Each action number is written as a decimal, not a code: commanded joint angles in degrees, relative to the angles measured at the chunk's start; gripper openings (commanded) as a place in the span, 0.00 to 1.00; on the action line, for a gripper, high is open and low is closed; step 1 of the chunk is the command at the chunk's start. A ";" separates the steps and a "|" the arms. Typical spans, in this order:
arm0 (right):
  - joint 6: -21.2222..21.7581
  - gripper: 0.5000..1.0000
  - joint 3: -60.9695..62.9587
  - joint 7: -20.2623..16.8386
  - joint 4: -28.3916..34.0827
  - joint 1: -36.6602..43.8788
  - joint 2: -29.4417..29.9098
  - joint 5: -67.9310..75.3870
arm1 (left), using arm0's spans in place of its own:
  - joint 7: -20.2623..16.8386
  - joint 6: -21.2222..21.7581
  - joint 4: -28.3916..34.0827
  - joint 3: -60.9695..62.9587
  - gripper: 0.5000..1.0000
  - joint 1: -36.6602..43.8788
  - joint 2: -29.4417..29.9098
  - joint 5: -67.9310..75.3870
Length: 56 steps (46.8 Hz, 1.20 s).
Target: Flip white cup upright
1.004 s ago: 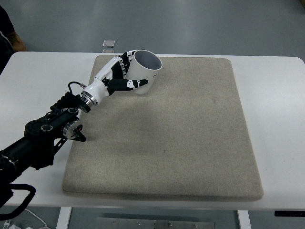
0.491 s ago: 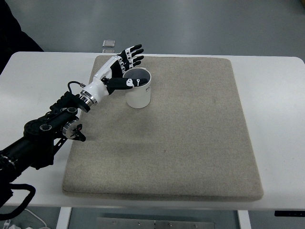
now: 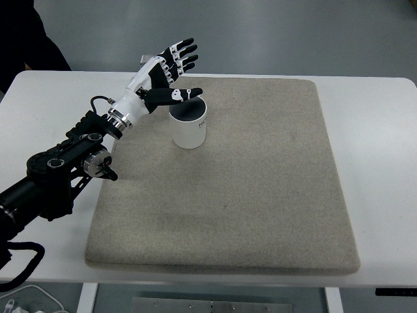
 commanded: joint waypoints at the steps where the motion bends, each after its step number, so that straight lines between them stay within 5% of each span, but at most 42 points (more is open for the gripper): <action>1: -0.01 0.86 0.00 0.00 0.00 0.00 0.00 0.00 | 0.00 0.25 0.00 -0.05 0.98 -1.30 0.38 -1.50; 29: 0.07 0.86 0.00 0.00 0.00 0.00 0.00 0.00 | 1.33 0.69 5.27 0.12 0.98 -11.24 3.28 -17.59; 36: -0.01 0.86 0.00 0.00 0.00 0.00 0.00 0.00 | 9.76 0.87 8.96 -0.05 0.98 -12.55 3.28 -20.49; 56: -0.01 0.86 0.26 0.00 0.00 0.00 0.00 0.00 | 24.71 0.87 18.37 0.03 0.98 -14.40 3.02 -37.01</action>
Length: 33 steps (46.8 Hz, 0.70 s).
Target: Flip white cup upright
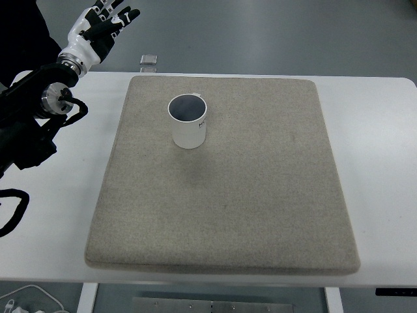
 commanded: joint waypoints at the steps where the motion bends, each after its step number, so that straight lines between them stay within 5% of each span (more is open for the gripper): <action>1: 0.00 0.86 0.04 0.00 0.00 0.00 0.00 0.00 | 3.44 -0.02 0.68 0.08 0.98 -0.16 -0.03 -4.09; 15: 0.35 0.86 0.04 0.00 0.00 0.00 0.00 0.18 | 10.74 0.07 1.64 -0.10 0.98 0.01 -0.03 -17.72; 23: 0.35 0.86 -0.05 0.00 0.00 -0.44 0.00 0.27 | 10.57 0.51 2.61 -0.10 0.98 0.36 -0.64 -23.79; 33: 0.44 0.86 0.04 0.08 0.00 -0.62 0.00 0.44 | 5.21 -0.98 2.79 -0.62 0.99 2.12 -2.22 -23.88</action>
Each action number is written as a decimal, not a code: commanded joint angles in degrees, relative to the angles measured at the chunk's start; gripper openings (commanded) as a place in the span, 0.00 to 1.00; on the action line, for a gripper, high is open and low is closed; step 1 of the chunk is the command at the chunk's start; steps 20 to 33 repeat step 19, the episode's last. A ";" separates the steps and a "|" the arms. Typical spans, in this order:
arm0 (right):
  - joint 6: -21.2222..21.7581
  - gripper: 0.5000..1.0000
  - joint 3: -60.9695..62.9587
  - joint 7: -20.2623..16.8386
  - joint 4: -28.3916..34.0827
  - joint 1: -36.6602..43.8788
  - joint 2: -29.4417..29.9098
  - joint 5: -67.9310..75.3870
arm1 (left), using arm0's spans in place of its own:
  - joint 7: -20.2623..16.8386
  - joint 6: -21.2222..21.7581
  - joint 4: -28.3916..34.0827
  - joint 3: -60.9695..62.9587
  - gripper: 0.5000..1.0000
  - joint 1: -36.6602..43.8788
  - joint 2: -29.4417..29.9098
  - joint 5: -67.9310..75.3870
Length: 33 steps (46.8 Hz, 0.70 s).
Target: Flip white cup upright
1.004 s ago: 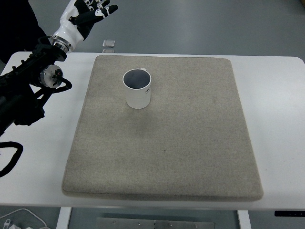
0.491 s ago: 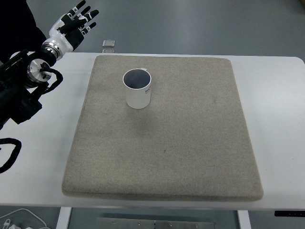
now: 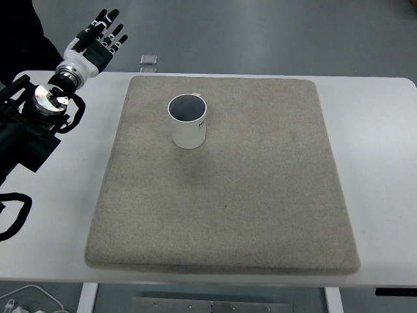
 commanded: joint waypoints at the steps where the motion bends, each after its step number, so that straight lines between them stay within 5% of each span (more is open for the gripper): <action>1: 0.07 0.86 0.07 0.09 0.00 0.00 0.00 0.01 | -1.74 -0.37 0.02 -0.13 0.99 0.97 -0.62 0.20; 33: 0.07 0.86 0.24 0.00 0.00 0.26 0.00 0.18 | -1.92 -1.87 2.83 0.31 0.99 1.06 -4.14 0.55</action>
